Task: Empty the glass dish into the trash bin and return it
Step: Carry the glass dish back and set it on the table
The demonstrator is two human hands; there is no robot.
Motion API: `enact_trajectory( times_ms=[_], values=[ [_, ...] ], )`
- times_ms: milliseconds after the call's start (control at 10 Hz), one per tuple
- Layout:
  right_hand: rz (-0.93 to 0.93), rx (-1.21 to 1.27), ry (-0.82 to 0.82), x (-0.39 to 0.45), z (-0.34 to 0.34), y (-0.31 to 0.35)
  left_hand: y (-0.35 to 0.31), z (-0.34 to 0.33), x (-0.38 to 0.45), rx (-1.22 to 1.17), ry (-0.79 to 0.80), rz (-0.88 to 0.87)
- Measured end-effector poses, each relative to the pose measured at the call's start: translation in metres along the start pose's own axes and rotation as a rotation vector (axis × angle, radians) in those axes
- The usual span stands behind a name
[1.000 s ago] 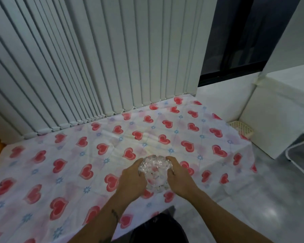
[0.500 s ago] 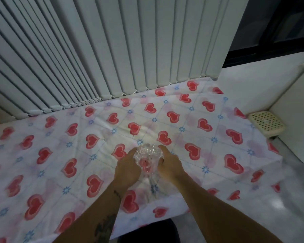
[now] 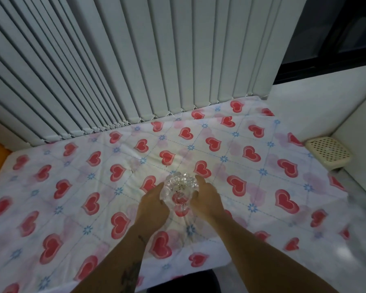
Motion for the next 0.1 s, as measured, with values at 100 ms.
enact_trajectory(
  times_ms=[100],
  values=[
    [0.010, -0.022, -0.025, -0.0130, 0.0050, -0.0022, 0.0051, 0.0043, -0.0136, 0.037, 0.053, -0.021]
  ],
)
Point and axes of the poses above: each hand's wrist, its own x-axis towards the middle knuckle, its own z-axis out of the back of the hand, y = z × x, the point moved 5 cm from there along x, towards the middle knuckle, and after that the axes turned 9 degrees about -z, right-handed, at the moved point
